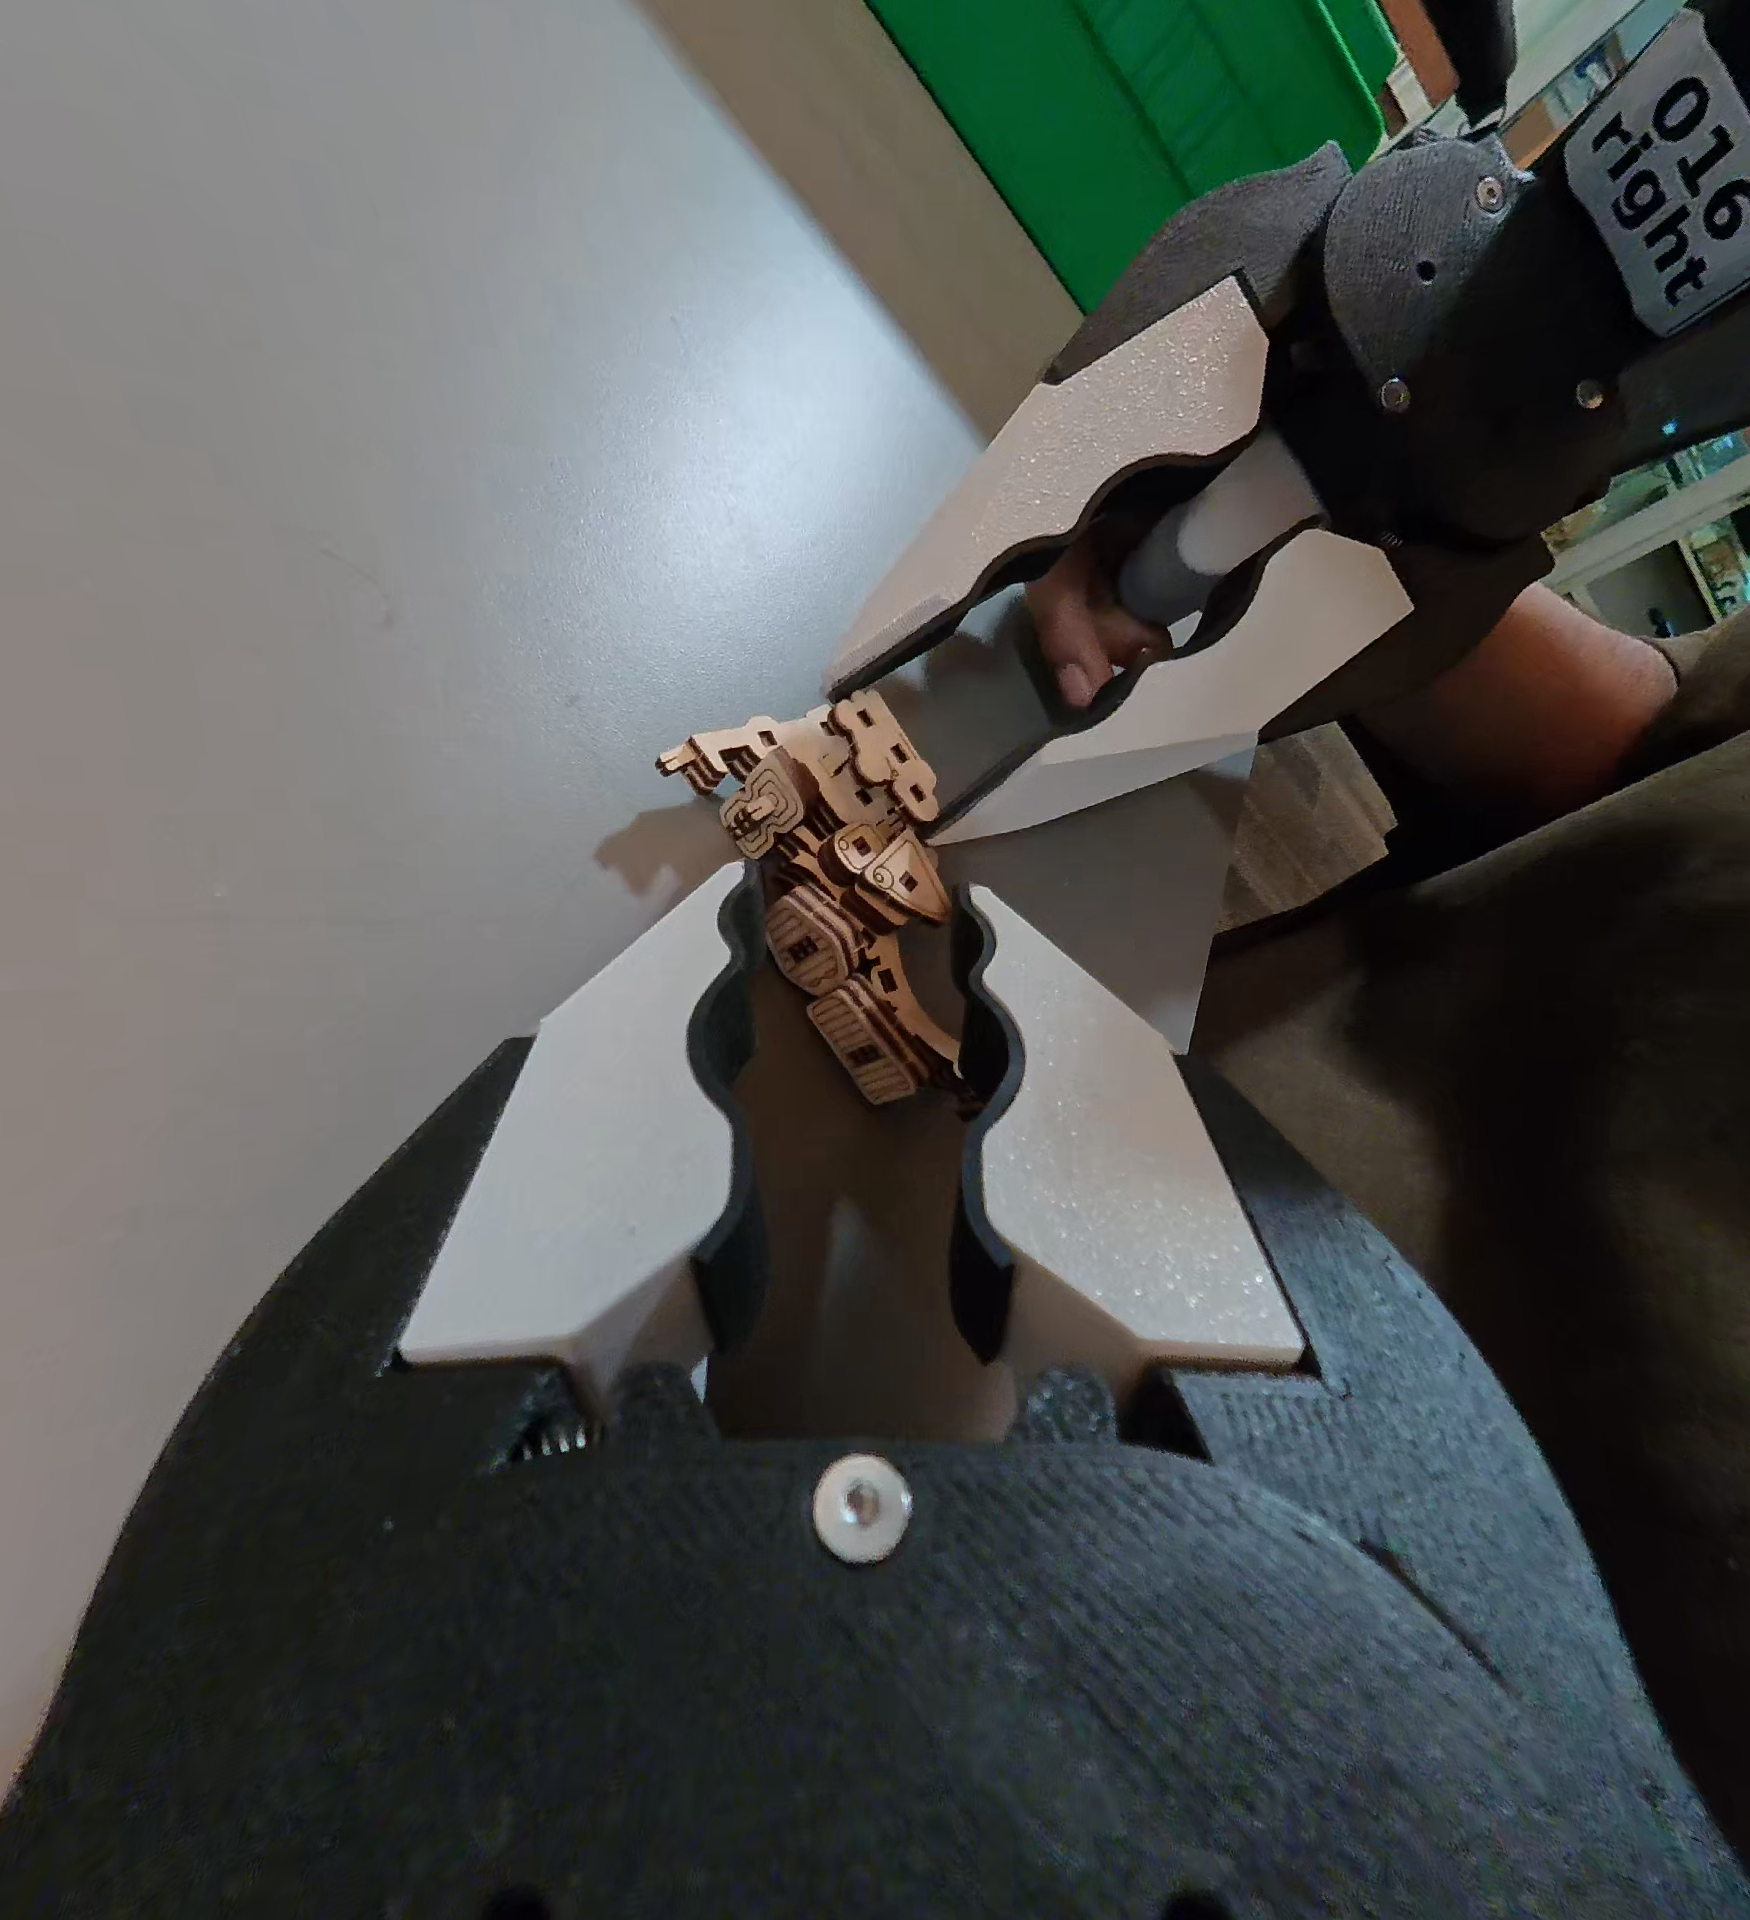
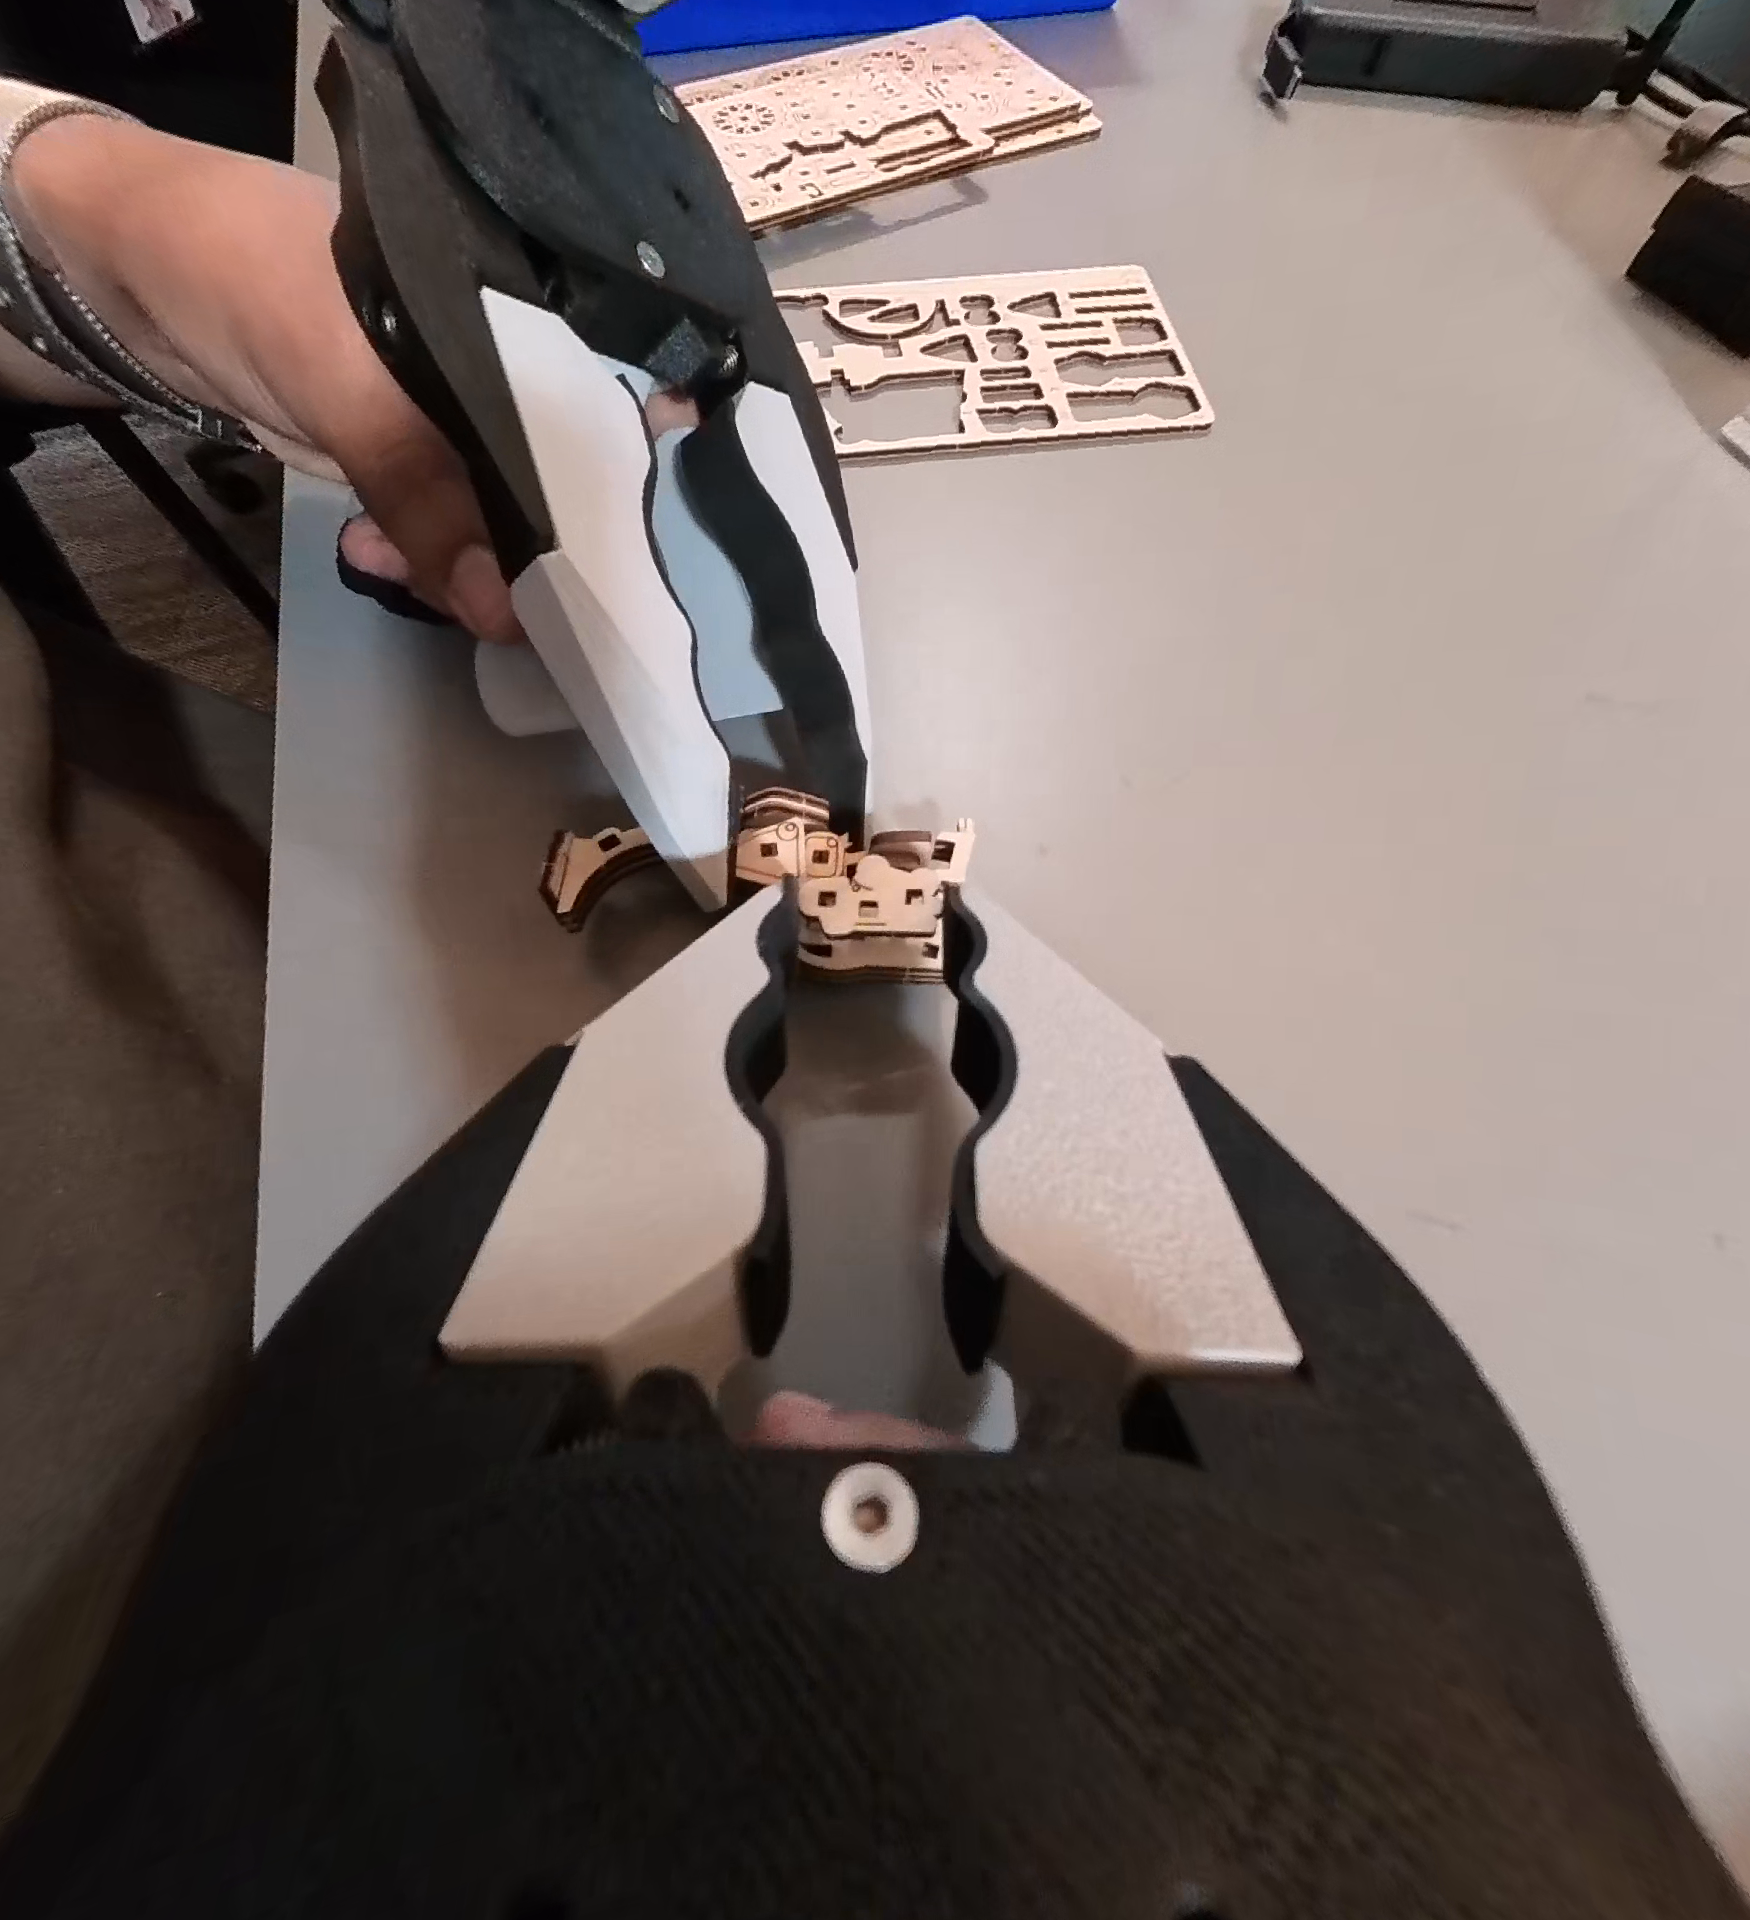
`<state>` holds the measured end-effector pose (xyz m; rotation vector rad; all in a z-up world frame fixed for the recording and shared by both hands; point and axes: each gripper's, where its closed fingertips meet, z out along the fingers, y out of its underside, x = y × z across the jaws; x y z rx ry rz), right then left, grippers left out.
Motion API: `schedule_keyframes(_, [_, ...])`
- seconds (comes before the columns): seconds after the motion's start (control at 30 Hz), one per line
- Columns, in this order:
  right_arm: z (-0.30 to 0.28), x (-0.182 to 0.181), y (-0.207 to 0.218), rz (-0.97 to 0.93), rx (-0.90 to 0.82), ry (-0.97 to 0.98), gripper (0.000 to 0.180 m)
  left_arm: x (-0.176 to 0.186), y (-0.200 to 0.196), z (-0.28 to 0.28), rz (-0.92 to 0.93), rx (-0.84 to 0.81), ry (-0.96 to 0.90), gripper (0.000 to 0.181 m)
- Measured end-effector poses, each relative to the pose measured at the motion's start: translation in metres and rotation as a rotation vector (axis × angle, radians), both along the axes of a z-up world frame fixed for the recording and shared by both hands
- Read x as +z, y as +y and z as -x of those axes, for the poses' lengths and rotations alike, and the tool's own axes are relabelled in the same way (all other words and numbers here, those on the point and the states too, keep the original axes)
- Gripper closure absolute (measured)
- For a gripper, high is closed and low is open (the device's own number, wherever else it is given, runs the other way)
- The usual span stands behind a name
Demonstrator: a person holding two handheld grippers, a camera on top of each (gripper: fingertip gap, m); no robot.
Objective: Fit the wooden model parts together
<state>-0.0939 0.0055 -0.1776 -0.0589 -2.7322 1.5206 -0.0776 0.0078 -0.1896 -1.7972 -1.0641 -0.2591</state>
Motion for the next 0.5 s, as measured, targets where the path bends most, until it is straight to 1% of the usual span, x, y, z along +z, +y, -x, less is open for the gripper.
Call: schedule_keyframes(0.5, [-0.0017, -0.0005, -0.0003, -0.004, 0.006, 0.028, 0.154, 0.0004, -0.0003, -0.0019, -0.011, -0.019, -0.010, 0.147])
